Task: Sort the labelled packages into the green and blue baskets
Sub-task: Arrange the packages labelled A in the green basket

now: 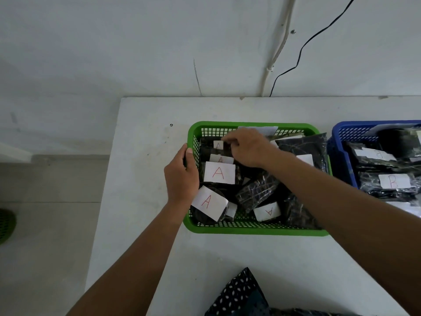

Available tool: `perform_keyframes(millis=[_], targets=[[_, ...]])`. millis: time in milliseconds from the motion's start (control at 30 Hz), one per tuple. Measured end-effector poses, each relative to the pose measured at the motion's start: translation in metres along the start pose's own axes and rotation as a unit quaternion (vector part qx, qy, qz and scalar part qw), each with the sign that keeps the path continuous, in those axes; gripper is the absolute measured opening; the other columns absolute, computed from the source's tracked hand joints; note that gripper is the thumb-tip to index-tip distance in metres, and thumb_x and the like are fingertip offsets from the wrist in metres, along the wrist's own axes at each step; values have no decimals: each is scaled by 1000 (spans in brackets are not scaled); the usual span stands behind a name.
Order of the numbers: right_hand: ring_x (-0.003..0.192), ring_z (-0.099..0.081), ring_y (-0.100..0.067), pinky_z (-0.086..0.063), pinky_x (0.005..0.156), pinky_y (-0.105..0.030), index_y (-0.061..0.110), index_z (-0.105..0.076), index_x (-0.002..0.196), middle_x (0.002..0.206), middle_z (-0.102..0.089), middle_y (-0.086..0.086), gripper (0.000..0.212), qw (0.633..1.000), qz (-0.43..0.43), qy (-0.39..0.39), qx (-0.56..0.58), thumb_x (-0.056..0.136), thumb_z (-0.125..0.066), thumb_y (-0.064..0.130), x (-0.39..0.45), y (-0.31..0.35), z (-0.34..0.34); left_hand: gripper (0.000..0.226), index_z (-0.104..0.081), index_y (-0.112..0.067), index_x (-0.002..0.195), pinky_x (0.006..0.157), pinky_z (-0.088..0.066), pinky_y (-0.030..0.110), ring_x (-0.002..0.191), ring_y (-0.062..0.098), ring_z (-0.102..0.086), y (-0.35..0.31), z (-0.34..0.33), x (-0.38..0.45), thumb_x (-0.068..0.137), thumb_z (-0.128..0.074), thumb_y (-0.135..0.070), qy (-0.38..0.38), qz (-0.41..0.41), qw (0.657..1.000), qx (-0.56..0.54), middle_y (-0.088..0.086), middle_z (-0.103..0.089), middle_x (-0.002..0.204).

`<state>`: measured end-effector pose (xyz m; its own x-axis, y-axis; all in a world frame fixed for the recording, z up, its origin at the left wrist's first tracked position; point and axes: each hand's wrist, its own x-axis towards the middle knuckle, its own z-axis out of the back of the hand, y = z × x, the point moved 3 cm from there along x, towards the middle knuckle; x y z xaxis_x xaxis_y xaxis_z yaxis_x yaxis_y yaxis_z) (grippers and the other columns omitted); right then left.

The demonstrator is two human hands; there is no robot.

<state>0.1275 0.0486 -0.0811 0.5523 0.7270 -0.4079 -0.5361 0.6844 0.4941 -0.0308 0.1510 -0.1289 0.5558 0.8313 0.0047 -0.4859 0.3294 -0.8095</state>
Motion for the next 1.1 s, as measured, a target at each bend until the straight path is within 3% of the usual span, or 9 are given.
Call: perform_keyframes(millis=[100,233,333,567,667,800,867,1000,1100], targets=[[119,-59,-24,-48,104,-42,24,-63,131,134,-63,-3,37,999,6,-49,-9,96,-55,15,-11,-7,40,39,-63,-8,131,70,-39,-6,92,7,-63,-1,-1,0,106,-40,-28,-6,-6,1000,13,5,-72,114],[121,-57,-19,-40,98,-33,25,-66,126,131,-64,2,37,993,32,96,-65,91,-69,34,-37,-14,54,36,-67,-9,118,60,-41,-2,75,3,-62,-2,-1,-1,107,-37,-28,4,-5,1000,23,-1,-71,96],[129,-51,-16,-36,107,-42,31,-60,130,137,-59,9,61,970,49,211,-110,77,-79,51,-56,-13,36,33,-67,-13,105,55,-38,1,67,-2,-58,-3,-1,-2,106,-37,-27,4,-2,1000,28,-4,-68,83],[129,-52,-22,-25,114,-53,34,-43,144,141,-54,4,81,875,125,221,-412,74,-79,55,-68,-20,-13,33,-65,-14,98,55,-38,7,66,2,-58,-4,1,-2,106,-37,-28,8,-2,999,31,-5,-66,79],[117,-56,-18,-36,107,-46,37,-50,134,124,-60,10,68,906,136,182,-358,75,-77,55,-66,-23,-6,34,-67,-13,108,64,-49,21,73,10,-61,-4,2,-2,106,-37,-28,6,-5,1000,27,-3,-70,87],[92,-61,-13,-47,72,-27,35,-58,116,99,-57,13,48,973,91,189,-94,75,-80,46,-59,-24,25,36,-66,-12,119,78,-58,34,82,10,-65,-4,2,-3,107,-37,-30,9,-8,1000,24,-1,-72,98],[84,-64,-12,-48,65,-25,30,-57,117,103,-61,6,46,982,78,174,-9,78,-79,41,-52,-21,39,36,-64,-12,124,85,-57,32,86,6,-65,-5,3,-4,107,-38,-29,15,-8,1000,23,-2,-71,102],[70,-71,-14,-53,56,-24,23,-59,107,95,-70,-3,27,974,34,121,187,85,-73,29,-41,-18,57,43,-49,-15,146,114,-30,21,142,16,-39,-12,7,-6,106,-42,-28,21,-21,999,31,5,-44,153],[80,-71,-17,-52,63,-26,19,-70,101,95,-73,-3,18,965,1,103,243,86,-70,31,-34,-20,59,39,-57,-20,138,109,-40,20,133,7,-49,-30,16,-10,103,-45,-34,14,-106,994,-28,-3,-56,141]])
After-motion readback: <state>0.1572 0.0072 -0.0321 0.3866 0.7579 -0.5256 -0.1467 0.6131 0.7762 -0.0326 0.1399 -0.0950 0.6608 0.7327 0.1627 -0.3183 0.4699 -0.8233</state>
